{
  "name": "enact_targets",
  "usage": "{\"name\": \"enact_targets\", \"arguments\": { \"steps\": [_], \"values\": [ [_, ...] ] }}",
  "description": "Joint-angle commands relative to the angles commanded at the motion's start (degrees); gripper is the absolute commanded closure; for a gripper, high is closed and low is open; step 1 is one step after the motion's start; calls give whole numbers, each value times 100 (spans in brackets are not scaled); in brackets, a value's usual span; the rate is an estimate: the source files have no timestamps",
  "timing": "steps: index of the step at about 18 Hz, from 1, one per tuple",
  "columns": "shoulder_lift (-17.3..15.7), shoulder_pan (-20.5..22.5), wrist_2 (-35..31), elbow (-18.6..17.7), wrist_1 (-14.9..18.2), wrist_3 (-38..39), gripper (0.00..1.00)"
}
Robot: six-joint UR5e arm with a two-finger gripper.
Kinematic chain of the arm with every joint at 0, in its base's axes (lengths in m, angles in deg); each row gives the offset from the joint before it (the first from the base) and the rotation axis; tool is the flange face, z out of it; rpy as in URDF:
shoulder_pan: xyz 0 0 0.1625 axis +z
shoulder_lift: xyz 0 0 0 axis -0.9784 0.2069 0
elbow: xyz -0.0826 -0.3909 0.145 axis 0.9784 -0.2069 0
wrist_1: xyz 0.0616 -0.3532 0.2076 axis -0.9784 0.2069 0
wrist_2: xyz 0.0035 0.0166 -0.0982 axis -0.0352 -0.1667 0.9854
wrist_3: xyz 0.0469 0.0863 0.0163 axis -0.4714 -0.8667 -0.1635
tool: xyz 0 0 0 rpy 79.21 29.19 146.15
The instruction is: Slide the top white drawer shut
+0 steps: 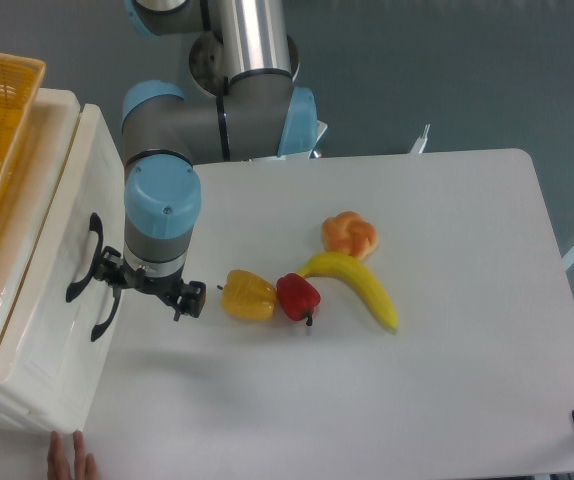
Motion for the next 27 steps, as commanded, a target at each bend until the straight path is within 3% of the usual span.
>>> {"name": "enact_targets", "arguments": {
  "steps": [11, 18, 22, 27],
  "values": [
    [0, 61, -17, 88, -18, -44, 0],
    [-9, 649, -35, 351, -26, -527, 0],
    [-70, 1001, -114, 413, -53, -1351, 0],
    [-141, 1379, -877, 396, -53, -2714, 0]
  ]
}}
